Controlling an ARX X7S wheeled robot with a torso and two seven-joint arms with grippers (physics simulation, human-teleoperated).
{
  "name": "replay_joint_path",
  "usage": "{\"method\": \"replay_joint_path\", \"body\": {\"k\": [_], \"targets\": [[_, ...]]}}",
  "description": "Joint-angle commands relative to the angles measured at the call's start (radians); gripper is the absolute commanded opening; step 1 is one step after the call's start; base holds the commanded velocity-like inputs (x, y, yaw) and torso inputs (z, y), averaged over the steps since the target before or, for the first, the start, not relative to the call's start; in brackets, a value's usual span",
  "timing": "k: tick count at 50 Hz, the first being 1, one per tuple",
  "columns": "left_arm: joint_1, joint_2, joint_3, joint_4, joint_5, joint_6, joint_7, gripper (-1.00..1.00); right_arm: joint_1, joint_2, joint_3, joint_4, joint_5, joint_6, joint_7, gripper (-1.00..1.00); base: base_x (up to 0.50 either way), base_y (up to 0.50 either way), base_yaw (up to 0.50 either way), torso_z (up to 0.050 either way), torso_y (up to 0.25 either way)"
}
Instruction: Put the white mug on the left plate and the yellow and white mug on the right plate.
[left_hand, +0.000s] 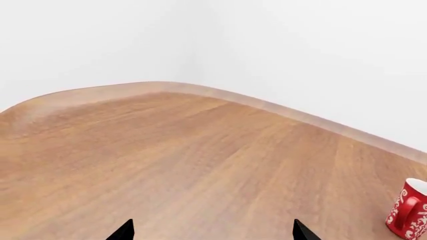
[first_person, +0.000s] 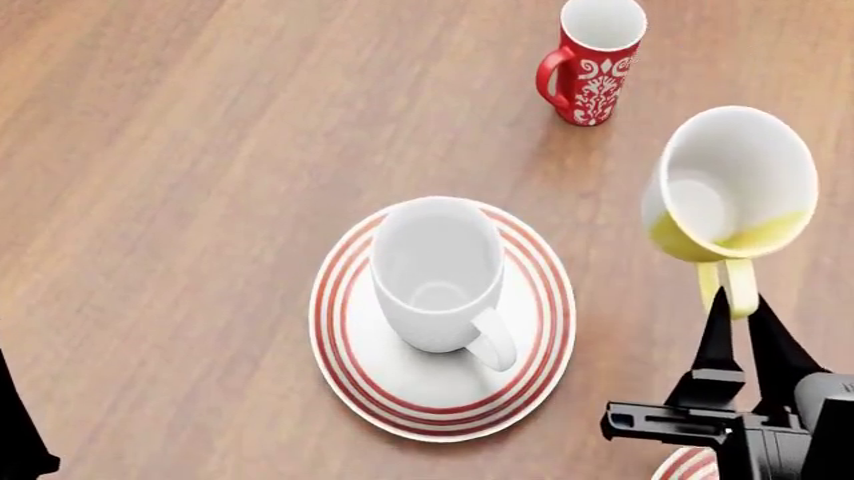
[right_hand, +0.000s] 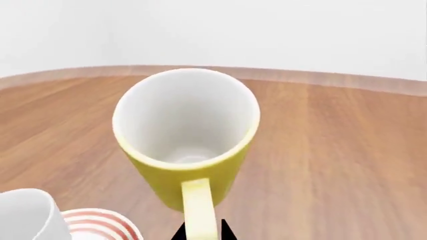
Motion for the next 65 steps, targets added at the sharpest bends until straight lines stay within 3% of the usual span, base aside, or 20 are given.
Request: {"method": "replay_joint_path", "body": {"k": [1,22,65], "targets": [[-0.001,-0.003,0.003,0.005,0.0,-0.003,-0.006,1.0,-0.153,0.02,0.052,-0.152,0.026,0.017,0.028,-1.0,0.0,0.0,0.0,0.0,0.0],[-0.006,-0.009,0.017,0.01,0.004,-0.016,-0.014,1.0,-0.416,0.047,0.135,-0.312,0.023,-0.013,0.038,-1.0,0.0,0.0,0.0,0.0,0.0],[-0.016,-0.023,0.017,0.02,-0.005,-0.022,-0.03,1.0,-0.884,-0.14,0.256,-0.255,-0.038,-0.49,-0.098,-1.0,0.0,0.0,0.0,0.0,0.0]]}}
